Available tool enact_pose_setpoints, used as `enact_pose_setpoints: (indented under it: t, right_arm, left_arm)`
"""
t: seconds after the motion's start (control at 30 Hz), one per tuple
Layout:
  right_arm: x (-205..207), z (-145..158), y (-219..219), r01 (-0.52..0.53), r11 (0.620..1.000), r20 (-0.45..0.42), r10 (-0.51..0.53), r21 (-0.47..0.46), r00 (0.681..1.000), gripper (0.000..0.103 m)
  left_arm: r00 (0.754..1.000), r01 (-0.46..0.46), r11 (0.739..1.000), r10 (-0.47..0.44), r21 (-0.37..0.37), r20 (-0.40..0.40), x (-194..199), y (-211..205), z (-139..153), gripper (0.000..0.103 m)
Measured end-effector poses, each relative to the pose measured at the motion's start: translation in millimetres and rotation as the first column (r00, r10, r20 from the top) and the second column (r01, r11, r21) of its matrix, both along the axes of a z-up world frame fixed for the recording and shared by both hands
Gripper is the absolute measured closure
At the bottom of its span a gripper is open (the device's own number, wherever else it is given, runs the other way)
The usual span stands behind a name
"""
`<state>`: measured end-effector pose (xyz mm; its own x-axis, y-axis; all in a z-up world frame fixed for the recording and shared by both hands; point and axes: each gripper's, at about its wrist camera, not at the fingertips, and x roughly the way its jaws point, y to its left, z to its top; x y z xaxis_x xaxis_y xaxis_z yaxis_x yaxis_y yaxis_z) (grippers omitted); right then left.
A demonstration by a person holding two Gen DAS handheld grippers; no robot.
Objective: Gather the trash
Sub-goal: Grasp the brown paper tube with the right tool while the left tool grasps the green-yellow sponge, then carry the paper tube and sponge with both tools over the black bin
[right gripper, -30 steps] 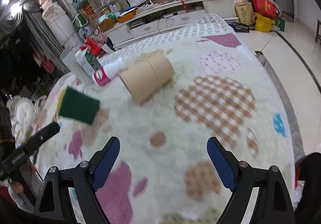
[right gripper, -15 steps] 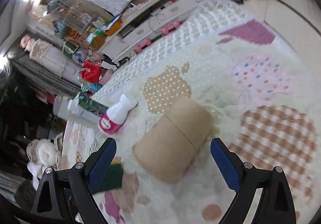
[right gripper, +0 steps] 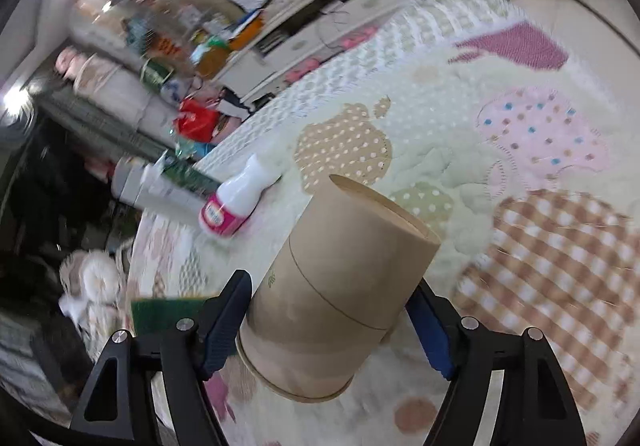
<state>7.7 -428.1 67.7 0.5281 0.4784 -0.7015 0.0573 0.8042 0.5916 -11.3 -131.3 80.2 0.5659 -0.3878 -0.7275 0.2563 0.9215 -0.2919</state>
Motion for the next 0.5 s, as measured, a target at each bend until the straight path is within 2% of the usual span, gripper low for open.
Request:
enact_pose_setpoints:
  t: [0.1, 0.2, 0.3, 0.5]
  right_arm:
    - [-22.6, 12.3, -2.5, -0.028, 0.999, 0.037, 0.029, -0.044, 0.999, 0.030]
    - [-52.7, 26.2, -2.8, -0.042, 0.989, 0.090, 0.055, -0.142, 0.994, 0.031]
    - [-75.4, 30.5, -3.2, -0.047, 0.978, 0.112, 0.071, -0.202, 0.991, 0.032]
    - [-118.4, 31.7, -18.4, -0.036, 0.971, 0.119, 0.065, -0.238, 0.991, 0.033]
  left_arm:
    - [1.000, 0.022, 1.000, -0.022, -0.005, 0.022, -17.4, -7.8, 11.0, 0.077]
    - [0.998, 0.045, 0.999, -0.045, -0.007, 0.035, -32.4, -17.4, 18.3, 0.077]
    - [0.996, 0.083, 0.997, -0.082, -0.011, 0.039, -48.7, -33.9, 22.7, 0.077]
    - [0.988, 0.153, 0.988, -0.153, -0.011, 0.039, -73.1, -67.3, 26.7, 0.077]
